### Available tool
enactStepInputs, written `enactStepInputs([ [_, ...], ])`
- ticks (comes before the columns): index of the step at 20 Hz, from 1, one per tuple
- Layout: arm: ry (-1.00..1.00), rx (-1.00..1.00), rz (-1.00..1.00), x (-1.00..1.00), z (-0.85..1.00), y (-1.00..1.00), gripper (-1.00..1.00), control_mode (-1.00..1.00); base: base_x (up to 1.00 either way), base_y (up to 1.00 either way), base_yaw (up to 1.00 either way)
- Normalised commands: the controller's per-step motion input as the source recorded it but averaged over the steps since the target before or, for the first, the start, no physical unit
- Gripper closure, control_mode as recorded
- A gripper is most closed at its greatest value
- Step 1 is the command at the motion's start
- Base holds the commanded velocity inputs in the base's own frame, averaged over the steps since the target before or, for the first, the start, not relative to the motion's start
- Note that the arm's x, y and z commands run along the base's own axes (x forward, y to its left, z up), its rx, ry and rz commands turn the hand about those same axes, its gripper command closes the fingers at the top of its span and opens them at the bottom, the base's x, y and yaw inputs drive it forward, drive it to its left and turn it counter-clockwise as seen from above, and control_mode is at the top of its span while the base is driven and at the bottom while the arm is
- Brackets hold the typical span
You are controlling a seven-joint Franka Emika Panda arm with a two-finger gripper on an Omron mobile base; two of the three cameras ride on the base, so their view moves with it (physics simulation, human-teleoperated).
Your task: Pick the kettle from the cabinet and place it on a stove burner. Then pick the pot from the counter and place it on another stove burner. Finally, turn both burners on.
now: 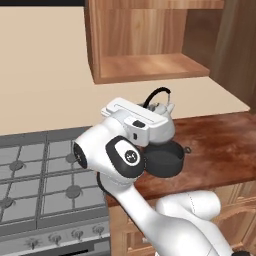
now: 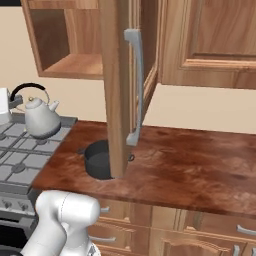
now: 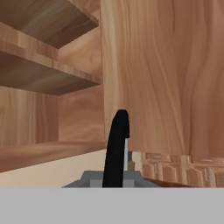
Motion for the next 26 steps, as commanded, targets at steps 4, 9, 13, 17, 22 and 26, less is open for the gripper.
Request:
enactStepInputs([
  [4, 0.0, 0.0, 0.0, 0.0, 0.0, 0.0, 1.0, 1.0, -0.2, 0.5, -0.08],
  [9, 0.0, 0.0, 0.0, 0.0, 0.0, 0.0, 1.0, 1.0, -0.08, 0.51, -0.09],
  [13, 0.0, 0.0, 0.0, 0.0, 0.0, 0.0, 1.0, 1.0, 0.0, 0.52, -0.11],
  [17, 0.0, 0.0, 0.0, 0.0, 0.0, 0.0, 1.0, 1.0, -0.01, 0.52, -0.09],
  [22, 0.0, 0.0, 0.0, 0.0, 0.0, 0.0, 1.0, 1.0, -0.44, 0.32, -0.07],
  [26, 0.0, 0.0, 0.0, 0.0, 0.0, 0.0, 1.0, 1.0, -0.75, 0.05, -0.1],
])
